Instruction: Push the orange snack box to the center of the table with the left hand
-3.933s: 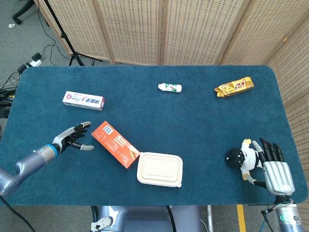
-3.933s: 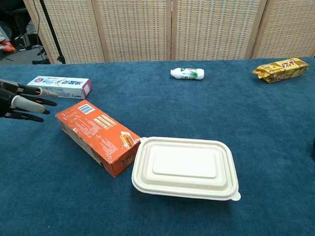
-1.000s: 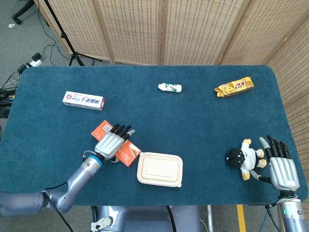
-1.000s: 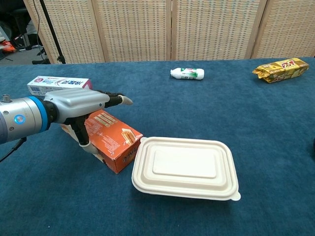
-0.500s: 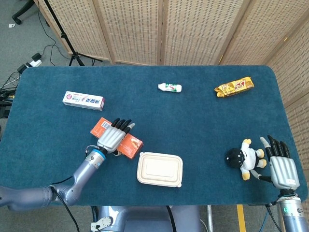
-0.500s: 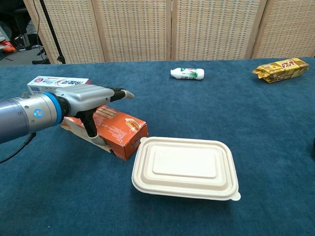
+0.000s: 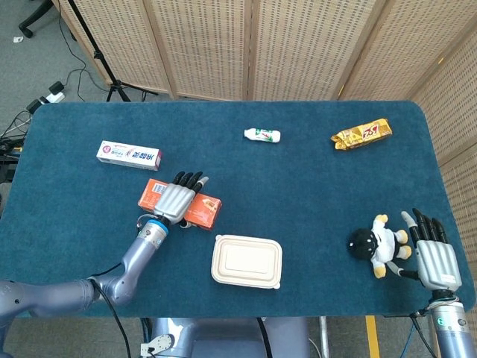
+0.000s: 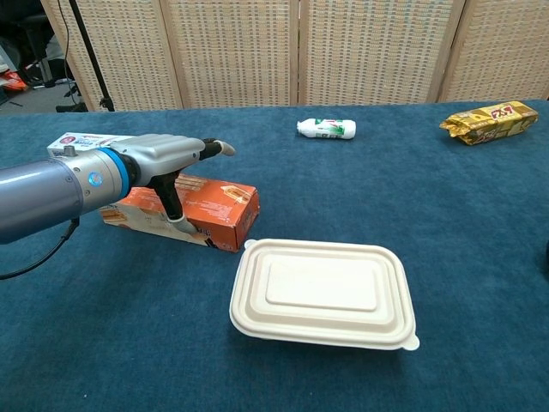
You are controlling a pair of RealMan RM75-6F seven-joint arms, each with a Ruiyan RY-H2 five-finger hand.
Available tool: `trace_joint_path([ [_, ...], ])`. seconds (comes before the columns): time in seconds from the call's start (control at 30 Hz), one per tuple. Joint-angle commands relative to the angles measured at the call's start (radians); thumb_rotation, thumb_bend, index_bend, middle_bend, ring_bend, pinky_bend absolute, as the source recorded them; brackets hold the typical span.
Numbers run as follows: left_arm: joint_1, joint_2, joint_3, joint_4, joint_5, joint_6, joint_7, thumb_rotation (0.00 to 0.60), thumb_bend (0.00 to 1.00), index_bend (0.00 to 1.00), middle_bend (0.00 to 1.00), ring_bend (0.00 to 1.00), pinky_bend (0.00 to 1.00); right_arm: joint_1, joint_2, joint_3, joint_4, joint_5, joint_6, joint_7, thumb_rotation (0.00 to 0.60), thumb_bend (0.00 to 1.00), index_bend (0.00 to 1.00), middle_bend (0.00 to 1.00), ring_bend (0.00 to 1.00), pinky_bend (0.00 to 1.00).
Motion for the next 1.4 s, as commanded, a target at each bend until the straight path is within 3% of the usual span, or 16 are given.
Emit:
trace_joint_path([
  [0.03, -0.005, -0.013, -0.005, 0.017, -0.012, 0.008, 0.009, 0.600, 0.12, 0.00, 0.00, 0.00, 0.00, 0.001, -0.001, 0.000, 0.001, 0.000, -0.001, 0.001, 0.600, 0.05, 0.02, 0.00, 0.00, 0.00],
  [0.6, -0.047, -0.068, -0.069, 0.105, -0.114, 0.005, 0.027, 0.600, 0.12, 0.00, 0.00, 0.00, 0.00, 0.005, 0.000, 0.000, 0.010, 0.007, -0.011, 0.013, 0.600, 0.05, 0.02, 0.00, 0.00, 0.00],
  [0.83, -0.028, -0.042, -0.070, 0.064, -0.110, 0.038, 0.017, 0.600, 0.12, 0.00, 0.00, 0.00, 0.00, 0.004, 0.000, 0.000, 0.012, 0.006, -0.009, 0.016, 0.600, 0.05, 0.02, 0.00, 0.00, 0.00],
  [0.97, 0.015, 0.036, -0.094, -0.068, -0.120, 0.072, -0.032, 0.600, 0.12, 0.00, 0.00, 0.00, 0.00, 0.003, 0.001, -0.002, 0.009, 0.001, -0.004, 0.014, 0.600, 0.05, 0.02, 0.00, 0.00, 0.00],
  [1.07, 0.055, 0.133, -0.132, -0.226, -0.190, 0.070, -0.087, 0.600, 0.12, 0.00, 0.00, 0.00, 0.00, 0.001, 0.003, -0.003, 0.005, -0.005, 0.003, 0.016, 0.600, 0.05, 0.02, 0.00, 0.00, 0.00],
  [1.2, 0.127, 0.353, -0.199, -0.523, -0.373, 0.058, -0.181, 0.600, 0.11, 0.00, 0.00, 0.00, 0.00, -0.001, 0.002, -0.006, 0.001, -0.011, 0.009, 0.012, 0.600, 0.05, 0.02, 0.00, 0.00, 0.00],
  [1.3, 0.160, 0.461, -0.243, -0.640, -0.483, 0.033, -0.266, 0.600, 0.10, 0.00, 0.00, 0.00, 0.00, -0.001, 0.002, -0.008, -0.003, -0.017, 0.012, 0.007, 0.600, 0.05, 0.02, 0.00, 0.00, 0.00],
  [1.4, 0.197, 0.602, -0.293, -0.723, -0.641, -0.089, -0.398, 0.600, 0.10, 0.00, 0.00, 0.00, 0.00, -0.002, 0.002, -0.011, -0.009, -0.029, 0.020, 0.002, 0.600, 0.05, 0.02, 0.00, 0.00, 0.00],
])
